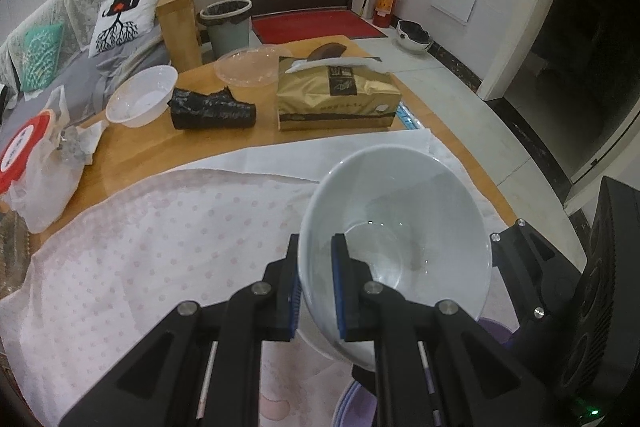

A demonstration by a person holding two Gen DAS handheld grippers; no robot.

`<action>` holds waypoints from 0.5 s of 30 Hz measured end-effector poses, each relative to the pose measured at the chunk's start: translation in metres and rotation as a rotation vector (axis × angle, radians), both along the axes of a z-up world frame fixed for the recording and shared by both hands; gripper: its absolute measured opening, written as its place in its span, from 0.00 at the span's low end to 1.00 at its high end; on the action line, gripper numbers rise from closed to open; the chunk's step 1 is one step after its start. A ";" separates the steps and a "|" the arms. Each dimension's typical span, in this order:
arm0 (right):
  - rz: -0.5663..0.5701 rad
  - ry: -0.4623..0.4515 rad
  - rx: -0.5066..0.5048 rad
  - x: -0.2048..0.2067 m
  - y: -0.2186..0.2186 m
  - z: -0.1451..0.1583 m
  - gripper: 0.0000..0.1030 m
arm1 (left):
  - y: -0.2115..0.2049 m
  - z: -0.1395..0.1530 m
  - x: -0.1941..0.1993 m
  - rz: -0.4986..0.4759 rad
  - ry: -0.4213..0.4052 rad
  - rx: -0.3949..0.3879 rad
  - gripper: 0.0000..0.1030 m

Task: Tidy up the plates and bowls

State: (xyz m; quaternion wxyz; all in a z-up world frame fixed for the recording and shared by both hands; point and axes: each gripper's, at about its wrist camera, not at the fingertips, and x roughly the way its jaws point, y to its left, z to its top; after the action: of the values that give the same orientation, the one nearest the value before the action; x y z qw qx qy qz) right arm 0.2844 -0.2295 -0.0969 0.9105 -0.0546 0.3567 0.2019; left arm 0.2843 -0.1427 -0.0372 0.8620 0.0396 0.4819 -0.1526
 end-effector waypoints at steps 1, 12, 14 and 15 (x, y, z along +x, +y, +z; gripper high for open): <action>0.003 0.007 -0.005 0.003 0.002 -0.001 0.89 | 0.002 -0.003 0.002 0.002 0.006 -0.003 0.09; 0.021 0.027 -0.067 0.006 0.017 -0.007 0.89 | 0.016 -0.019 0.010 0.027 0.035 -0.020 0.09; 0.022 0.032 -0.072 0.006 0.017 -0.006 0.89 | 0.015 -0.020 0.010 0.024 0.034 -0.011 0.10; 0.023 0.034 -0.077 0.006 0.017 -0.006 0.89 | 0.015 -0.021 0.010 0.022 0.036 -0.009 0.11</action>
State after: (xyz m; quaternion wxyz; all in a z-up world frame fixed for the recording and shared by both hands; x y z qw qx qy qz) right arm 0.2904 -0.2124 -0.1027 0.8991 -0.0900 0.3791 0.1994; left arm 0.2941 -0.1277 -0.0583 0.8550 0.0275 0.4969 -0.1460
